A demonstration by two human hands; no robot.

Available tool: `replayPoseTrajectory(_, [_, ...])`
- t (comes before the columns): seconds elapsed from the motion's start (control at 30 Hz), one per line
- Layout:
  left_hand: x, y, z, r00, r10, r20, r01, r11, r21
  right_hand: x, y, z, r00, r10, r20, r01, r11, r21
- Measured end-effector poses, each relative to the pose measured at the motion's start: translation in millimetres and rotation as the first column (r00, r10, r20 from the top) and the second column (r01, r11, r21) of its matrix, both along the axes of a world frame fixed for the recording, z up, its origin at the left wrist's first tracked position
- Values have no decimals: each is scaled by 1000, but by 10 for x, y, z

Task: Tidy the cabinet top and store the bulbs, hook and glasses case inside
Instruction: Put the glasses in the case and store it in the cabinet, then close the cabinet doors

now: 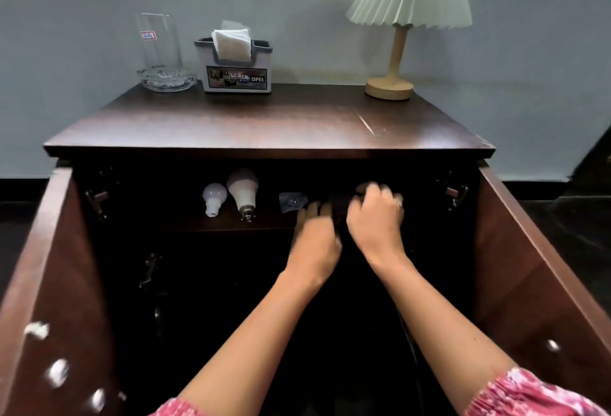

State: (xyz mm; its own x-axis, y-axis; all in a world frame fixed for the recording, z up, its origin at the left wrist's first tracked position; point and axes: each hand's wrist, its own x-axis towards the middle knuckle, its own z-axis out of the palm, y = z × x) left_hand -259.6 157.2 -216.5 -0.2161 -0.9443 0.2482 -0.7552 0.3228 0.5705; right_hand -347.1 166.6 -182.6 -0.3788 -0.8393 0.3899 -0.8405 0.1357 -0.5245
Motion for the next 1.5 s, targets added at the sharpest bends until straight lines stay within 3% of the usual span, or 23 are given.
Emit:
replayPoseTrajectory(0.2, [367, 717, 323, 990, -94, 104, 112, 975, -192, 52, 826, 439, 939, 109, -327, -108, 994, 20])
replayPoseTrajectory(0.33, [809, 1000, 591, 977, -177, 119, 208, 915, -345, -242, 1167, 704, 805, 204, -557, -195, 978, 78])
replayPoseTrajectory(0.4, [961, 1037, 722, 951, -90, 294, 212, 885, -414, -438, 1242, 780, 703, 215, -678, -120, 975, 185])
replayPoseTrajectory(0.47, [1087, 1060, 941, 834, 195, 517, 38, 913, -407, -659, 1294, 867, 672, 149, -725, 150, 932, 330])
replayPoseTrajectory(0.53, [1284, 1087, 1171, 665, 463, 586, -364, 886, -287, -834, 1379, 950, 776, 46, -629, 364, 781, 507])
replayPoseTrajectory(0.57, [1420, 1093, 1265, 642, 536, 549, -545, 822, -165, -889, 1420, 957, 846, 8, -533, 355, 737, 575])
replayPoseTrajectory(0.63, [1681, 1126, 1412, 687, 595, 418, -687, 719, 105, -951, 1527, 911, 922, 3, -388, 231, 799, 555])
replayPoseTrajectory(0.67, [1765, 1161, 1431, 690, 607, 394, -700, 698, 150, -954, 1578, 890, 935, 8, -355, 187, 838, 512])
replayPoseTrajectory(0.8, [1858, 1320, 1330, 691, 584, 426, -668, 741, 70, -914, 1697, 842, 968, -2, -250, 124, 874, 469])
replayPoseTrajectory(1.1, [1789, 1315, 1295, 723, 619, 308, -664, 745, 63, -847, 1865, 818, 978, 7, -207, 82, 904, 419])
replayPoseTrajectory(1.3, [1867, 1227, 1266, 777, 493, 391, -527, 850, -26, -895, 1790, 726, 977, 5, -215, 77, 926, 369])
replayPoseTrajectory(1.5, [1975, 1364, 1035, 858, 482, 179, -480, 876, -55, -708, 1735, 761, 994, -44, -105, 76, 939, 334])
